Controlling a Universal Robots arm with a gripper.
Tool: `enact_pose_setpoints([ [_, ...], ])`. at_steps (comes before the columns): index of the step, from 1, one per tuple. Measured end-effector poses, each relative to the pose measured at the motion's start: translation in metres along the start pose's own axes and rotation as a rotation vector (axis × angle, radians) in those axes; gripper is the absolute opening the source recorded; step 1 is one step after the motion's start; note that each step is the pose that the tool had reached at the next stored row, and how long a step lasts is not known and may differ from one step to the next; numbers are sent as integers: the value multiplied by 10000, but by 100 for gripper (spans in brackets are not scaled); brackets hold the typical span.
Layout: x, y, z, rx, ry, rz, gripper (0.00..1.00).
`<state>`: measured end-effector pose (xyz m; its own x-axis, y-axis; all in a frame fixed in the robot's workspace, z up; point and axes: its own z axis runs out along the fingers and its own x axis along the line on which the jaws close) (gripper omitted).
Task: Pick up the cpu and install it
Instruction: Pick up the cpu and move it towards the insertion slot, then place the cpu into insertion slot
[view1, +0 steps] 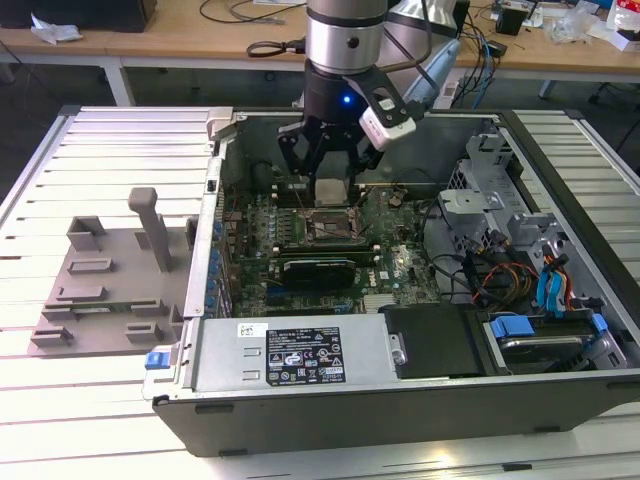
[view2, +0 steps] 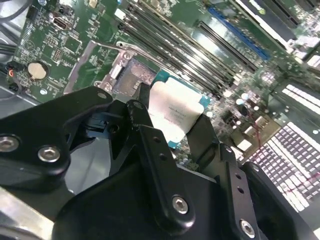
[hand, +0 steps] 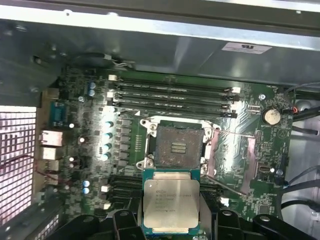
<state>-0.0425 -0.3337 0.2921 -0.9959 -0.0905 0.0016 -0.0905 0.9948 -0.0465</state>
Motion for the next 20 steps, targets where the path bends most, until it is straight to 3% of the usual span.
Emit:
enact_pose_setpoints([
  [5,-104,50,48,18,3,-1,55],
  [16,-110,65,55,19,4,11,55],
  [20,-110,65,56,43,50,918,55],
])
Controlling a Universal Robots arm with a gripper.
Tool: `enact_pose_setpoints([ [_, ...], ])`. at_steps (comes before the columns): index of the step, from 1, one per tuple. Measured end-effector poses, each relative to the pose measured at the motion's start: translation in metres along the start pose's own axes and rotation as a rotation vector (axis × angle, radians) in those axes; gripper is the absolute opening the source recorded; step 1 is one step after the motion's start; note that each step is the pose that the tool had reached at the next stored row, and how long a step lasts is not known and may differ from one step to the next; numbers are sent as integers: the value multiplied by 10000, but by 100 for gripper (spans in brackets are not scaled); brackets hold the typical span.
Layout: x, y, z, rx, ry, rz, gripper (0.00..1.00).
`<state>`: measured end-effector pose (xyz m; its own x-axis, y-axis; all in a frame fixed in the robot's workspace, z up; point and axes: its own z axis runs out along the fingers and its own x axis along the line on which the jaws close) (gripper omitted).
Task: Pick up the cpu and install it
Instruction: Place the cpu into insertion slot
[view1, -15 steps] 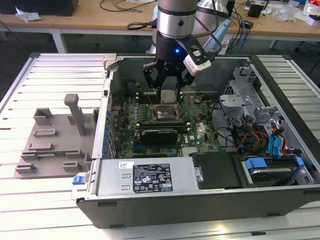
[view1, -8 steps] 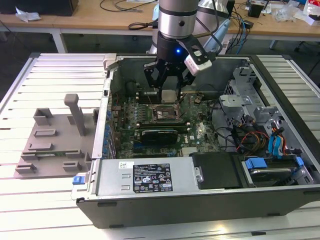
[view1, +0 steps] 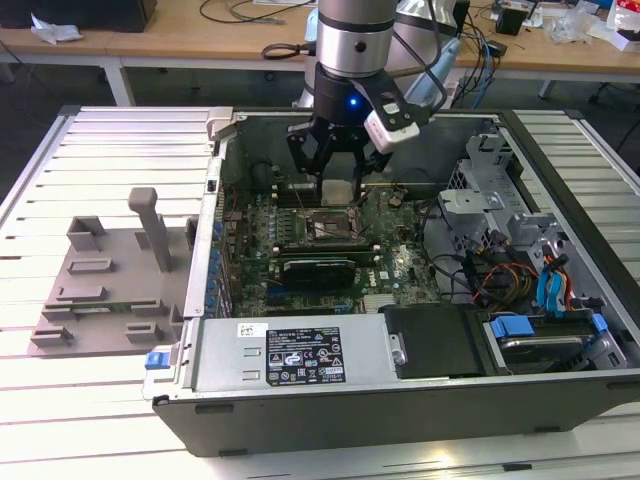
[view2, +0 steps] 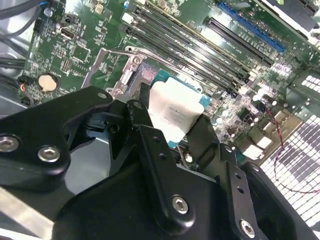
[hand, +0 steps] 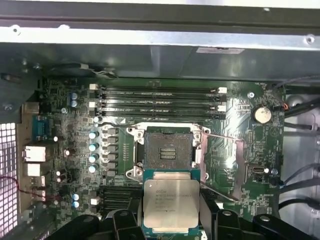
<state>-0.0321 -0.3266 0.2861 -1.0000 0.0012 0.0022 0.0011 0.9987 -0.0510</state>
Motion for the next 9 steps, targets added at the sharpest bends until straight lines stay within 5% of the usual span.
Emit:
enact_pose_setpoints([
  [9,0,1,15,27,110,2155,55],
])
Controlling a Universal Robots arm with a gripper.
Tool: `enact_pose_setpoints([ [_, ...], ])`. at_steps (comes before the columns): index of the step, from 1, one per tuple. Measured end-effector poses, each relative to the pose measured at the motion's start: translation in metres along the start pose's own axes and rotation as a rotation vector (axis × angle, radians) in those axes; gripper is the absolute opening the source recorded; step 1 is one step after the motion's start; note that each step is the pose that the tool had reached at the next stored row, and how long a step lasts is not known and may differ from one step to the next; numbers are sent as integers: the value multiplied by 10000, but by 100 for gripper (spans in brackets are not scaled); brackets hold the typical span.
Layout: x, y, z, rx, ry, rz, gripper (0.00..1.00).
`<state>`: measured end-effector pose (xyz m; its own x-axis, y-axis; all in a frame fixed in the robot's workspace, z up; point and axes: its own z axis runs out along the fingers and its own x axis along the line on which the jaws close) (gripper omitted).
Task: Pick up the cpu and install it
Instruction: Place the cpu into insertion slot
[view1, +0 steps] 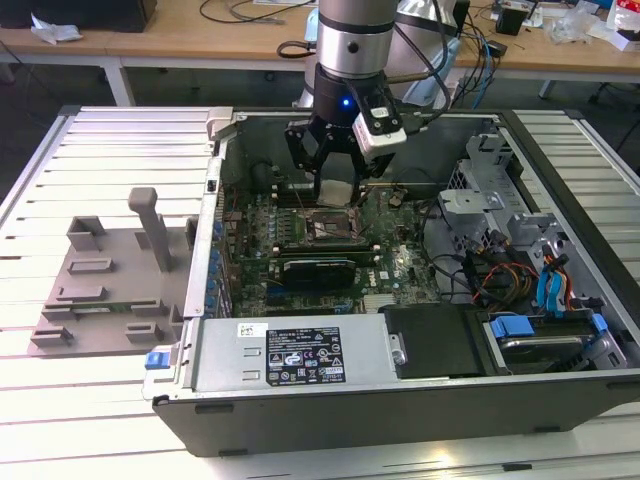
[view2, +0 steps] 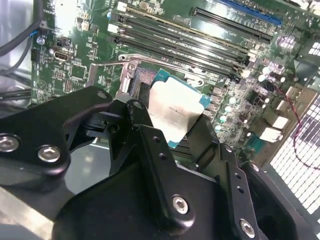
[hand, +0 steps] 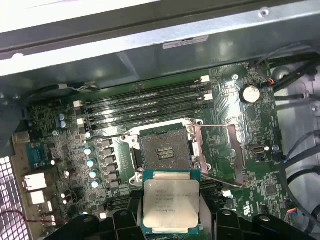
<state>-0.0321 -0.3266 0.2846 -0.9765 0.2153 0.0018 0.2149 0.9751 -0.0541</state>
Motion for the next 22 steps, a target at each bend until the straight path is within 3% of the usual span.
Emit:
enact_pose_setpoints([
  [8,0,1,12,31,72,1460,55],
  [10,0,1,13,34,82,1650,55],
  [13,0,1,19,38,119,2357,55],
  [22,0,1,28,40,181,3466,55],
])
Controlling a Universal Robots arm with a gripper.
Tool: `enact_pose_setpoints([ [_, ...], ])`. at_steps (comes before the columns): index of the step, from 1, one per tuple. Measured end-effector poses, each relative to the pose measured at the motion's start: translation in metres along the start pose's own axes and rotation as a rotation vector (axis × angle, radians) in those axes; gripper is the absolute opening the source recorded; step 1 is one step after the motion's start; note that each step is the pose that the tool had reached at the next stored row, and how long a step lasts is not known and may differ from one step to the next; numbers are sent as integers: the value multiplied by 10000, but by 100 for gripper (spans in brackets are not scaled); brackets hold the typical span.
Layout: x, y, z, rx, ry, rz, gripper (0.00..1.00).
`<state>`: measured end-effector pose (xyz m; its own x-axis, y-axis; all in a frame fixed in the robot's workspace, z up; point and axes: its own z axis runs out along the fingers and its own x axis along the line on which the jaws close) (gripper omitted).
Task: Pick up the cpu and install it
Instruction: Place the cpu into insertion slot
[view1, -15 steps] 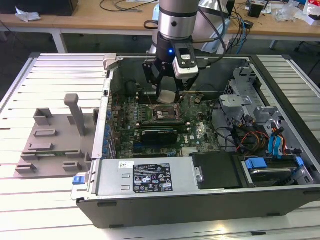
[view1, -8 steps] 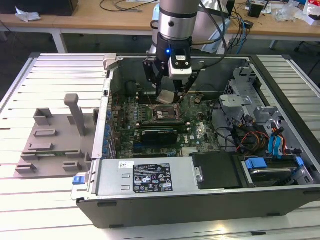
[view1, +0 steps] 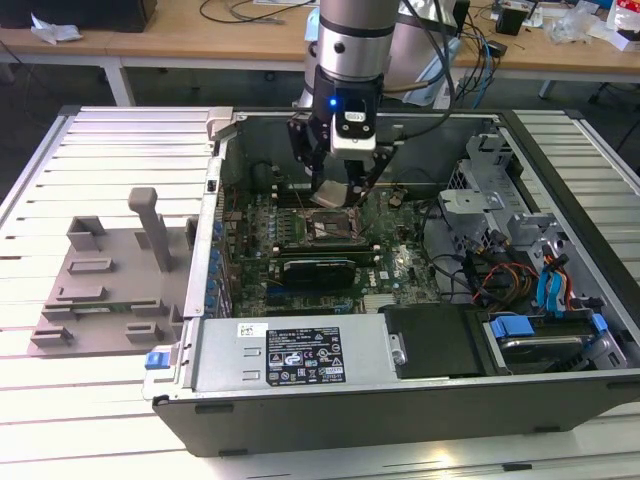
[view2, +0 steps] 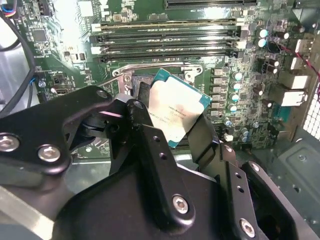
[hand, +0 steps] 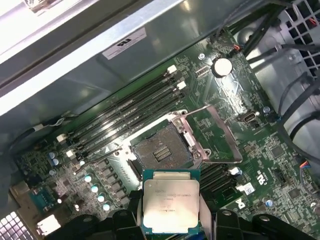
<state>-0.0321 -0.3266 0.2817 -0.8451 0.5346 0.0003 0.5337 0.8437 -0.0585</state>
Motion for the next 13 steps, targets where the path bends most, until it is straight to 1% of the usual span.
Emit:
enact_pose_setpoints([
  [2,0,0,3,0,19,315,55],
  [7,0,1,8,0,45,760,55],
  [10,0,1,14,0,74,1261,55],
  [13,0,1,19,0,92,1565,55],
])
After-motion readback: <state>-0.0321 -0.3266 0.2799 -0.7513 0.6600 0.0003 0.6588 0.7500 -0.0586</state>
